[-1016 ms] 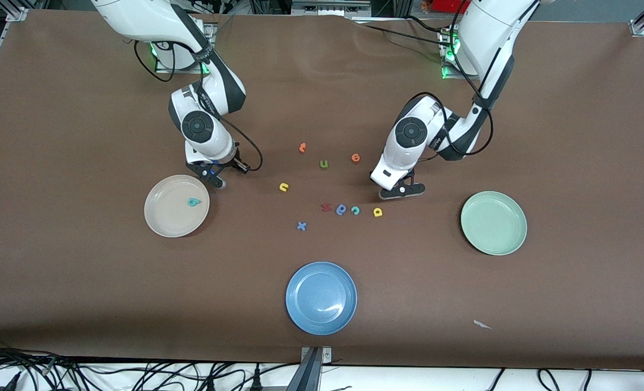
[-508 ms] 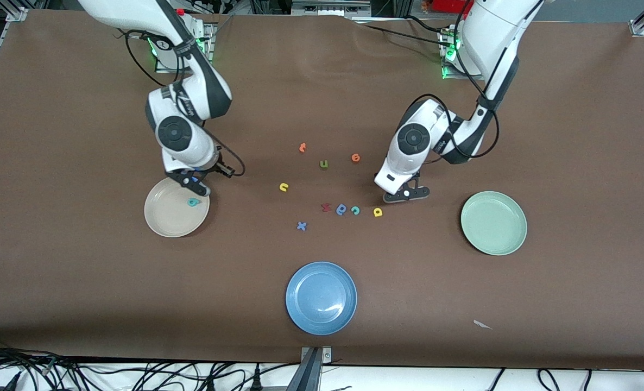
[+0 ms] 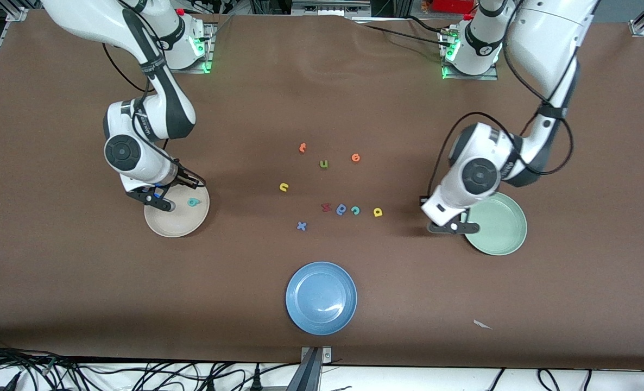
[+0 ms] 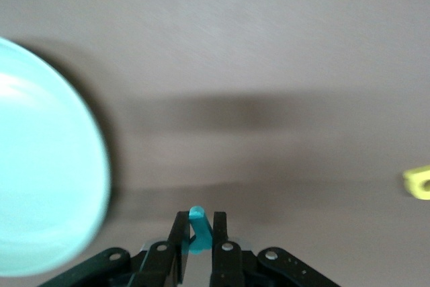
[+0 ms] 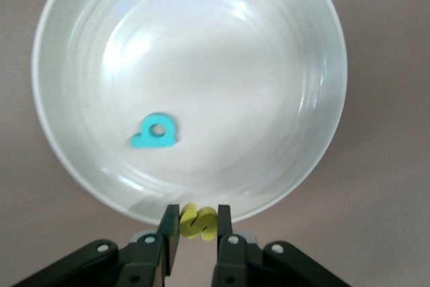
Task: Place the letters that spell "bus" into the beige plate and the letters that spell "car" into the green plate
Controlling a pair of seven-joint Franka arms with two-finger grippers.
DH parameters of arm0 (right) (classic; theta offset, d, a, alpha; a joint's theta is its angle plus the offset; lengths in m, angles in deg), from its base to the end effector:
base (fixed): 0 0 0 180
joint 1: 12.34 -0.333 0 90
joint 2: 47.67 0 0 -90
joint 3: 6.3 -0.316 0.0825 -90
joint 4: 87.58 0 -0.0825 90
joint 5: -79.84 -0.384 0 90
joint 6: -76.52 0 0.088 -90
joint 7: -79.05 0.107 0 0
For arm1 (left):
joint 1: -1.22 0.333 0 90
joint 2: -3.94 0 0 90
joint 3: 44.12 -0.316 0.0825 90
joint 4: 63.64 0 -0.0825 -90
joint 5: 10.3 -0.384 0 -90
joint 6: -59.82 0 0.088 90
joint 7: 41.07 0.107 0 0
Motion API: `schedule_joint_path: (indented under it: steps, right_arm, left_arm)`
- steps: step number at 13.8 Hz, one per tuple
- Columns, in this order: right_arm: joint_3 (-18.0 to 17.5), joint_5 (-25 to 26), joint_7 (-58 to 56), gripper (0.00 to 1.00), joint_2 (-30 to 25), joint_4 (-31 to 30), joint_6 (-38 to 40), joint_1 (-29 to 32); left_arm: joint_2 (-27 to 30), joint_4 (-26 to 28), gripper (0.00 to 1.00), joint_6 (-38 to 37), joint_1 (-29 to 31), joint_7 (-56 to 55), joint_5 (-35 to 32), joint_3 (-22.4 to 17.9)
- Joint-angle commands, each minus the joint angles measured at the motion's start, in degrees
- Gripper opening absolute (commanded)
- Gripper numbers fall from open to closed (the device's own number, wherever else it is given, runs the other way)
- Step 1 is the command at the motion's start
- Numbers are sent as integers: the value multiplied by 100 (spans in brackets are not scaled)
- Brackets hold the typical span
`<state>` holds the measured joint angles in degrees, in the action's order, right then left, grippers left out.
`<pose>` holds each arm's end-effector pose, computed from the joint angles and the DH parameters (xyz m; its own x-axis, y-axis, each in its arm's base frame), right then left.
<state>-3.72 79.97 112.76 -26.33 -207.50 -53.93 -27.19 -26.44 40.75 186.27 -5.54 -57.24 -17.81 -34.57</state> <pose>0.5500 0.1196 0.2280 0.9188 -0.3668 -0.1459 -0.3519 -0.9285 0.1187 0.6115 -0.1678 0.2374 0.9896 -0.0672 -0.1272 -0.0737 -0.9962 -0.0471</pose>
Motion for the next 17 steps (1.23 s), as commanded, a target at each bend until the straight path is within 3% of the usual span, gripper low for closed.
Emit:
schedule_joint_path:
  steps: [1,2,5,6,7,8,10,12,14,17]
  right_arm:
    - [-47,-92,-146,86,98,30,-113,53]
    - [-47,-92,-119,96,72,30,-78,44]
    - [-117,-101,-31,96,19,39,-51,18]
    - [-239,-118,195,96,11,56,-51,-17]
    - [-440,-118,554,95,11,135,-51,-17]
    - [-608,-110,958,94,28,196,-60,-26]
    - [-942,-110,1670,90,98,407,-86,-140]
    - [-1057,-110,2278,81,282,714,-104,-394]
    - [-1058,-110,2919,76,615,1205,-104,-850]
    - [-1049,-101,3746,71,1239,2005,-121,-1405]
  left_arm:
    - [-20,-138,2,-129,419,1146,-199,21]
    - [-29,-138,2,-129,604,1664,-216,21]
    - [-292,-217,8,-59,1140,2853,-821,12]
    - [-336,-296,26,-59,1159,3117,-840,21]
    - [-389,-340,74,-59,1177,3407,-832,21]
    - [-416,-436,100,-59,1168,3514,-736,30]
    - [-425,-647,100,-85,1081,3306,-272,65]
    - [-608,-823,100,-85,766,2517,370,65]
    - [-854,-1113,100,-76,388,1718,443,65]
    - [-908,-1123,100,-32,-122,495,460,74]
